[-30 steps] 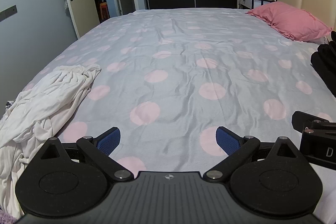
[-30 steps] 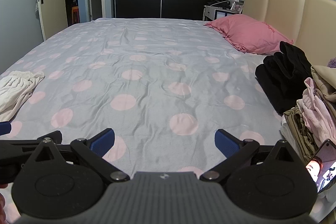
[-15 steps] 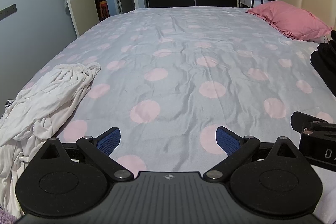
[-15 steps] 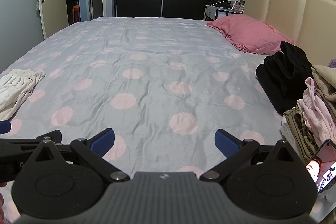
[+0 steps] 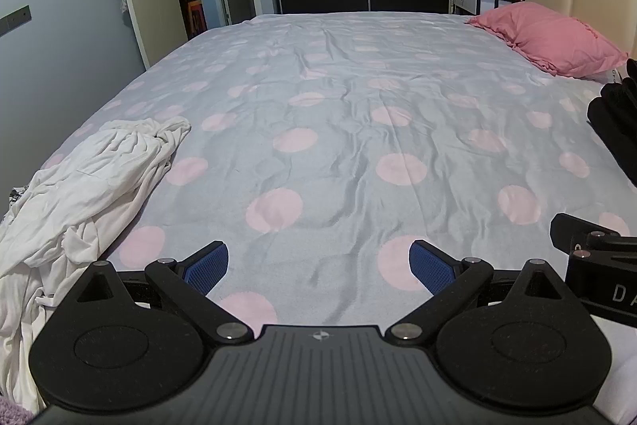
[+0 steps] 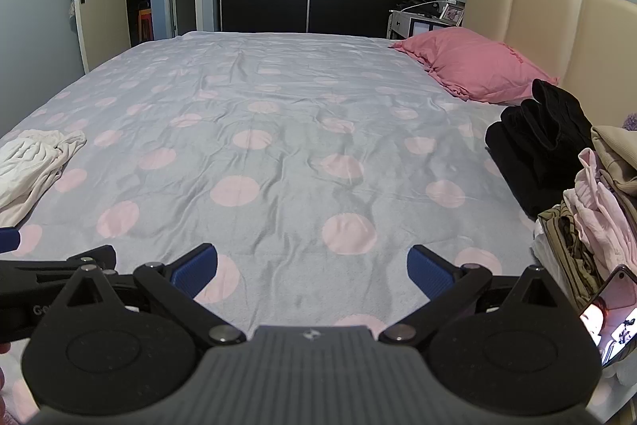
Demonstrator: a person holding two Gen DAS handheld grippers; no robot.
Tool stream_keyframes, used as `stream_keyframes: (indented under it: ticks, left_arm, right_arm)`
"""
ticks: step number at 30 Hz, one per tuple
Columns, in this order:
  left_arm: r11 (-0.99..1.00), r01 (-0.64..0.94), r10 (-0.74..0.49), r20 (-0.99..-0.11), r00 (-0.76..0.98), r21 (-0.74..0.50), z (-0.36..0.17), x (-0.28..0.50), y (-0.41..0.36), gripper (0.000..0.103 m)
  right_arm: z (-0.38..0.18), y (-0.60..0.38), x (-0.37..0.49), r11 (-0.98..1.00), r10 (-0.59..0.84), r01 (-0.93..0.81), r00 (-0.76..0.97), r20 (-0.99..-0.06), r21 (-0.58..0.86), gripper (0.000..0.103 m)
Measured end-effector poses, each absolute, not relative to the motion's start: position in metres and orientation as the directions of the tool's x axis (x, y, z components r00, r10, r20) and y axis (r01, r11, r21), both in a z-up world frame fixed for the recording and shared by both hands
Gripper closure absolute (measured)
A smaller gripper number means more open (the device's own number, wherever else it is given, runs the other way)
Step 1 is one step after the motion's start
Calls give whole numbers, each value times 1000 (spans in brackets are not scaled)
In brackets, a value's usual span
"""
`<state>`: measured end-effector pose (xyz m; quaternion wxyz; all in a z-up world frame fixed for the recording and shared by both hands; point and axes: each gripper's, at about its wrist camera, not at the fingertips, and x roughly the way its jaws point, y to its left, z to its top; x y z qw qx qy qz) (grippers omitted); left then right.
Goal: Fold clothes
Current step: 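Reach the left tool to the white shirt and close on its edge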
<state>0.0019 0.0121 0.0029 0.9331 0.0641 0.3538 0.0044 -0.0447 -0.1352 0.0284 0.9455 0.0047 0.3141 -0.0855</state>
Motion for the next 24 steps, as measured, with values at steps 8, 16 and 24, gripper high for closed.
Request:
stream_keyframes:
  ticks: [8,16,24]
  left_arm:
    - [992,36,56,-662,747,124,3,1,13,3]
    - [989,62,48,-679,733,137,-10,14,49,6]
    - [949,43,184,-658,730,312,-16,53,123,18]
  right_arm:
    - [27,-135,-44,986,-157,161,787,-596,-46,1]
    - [11,-138,-45,994,-112,93,787,-606,-63,1]
    - [-8,-141,-31,999,-1,-21,746,-666,-24,1]
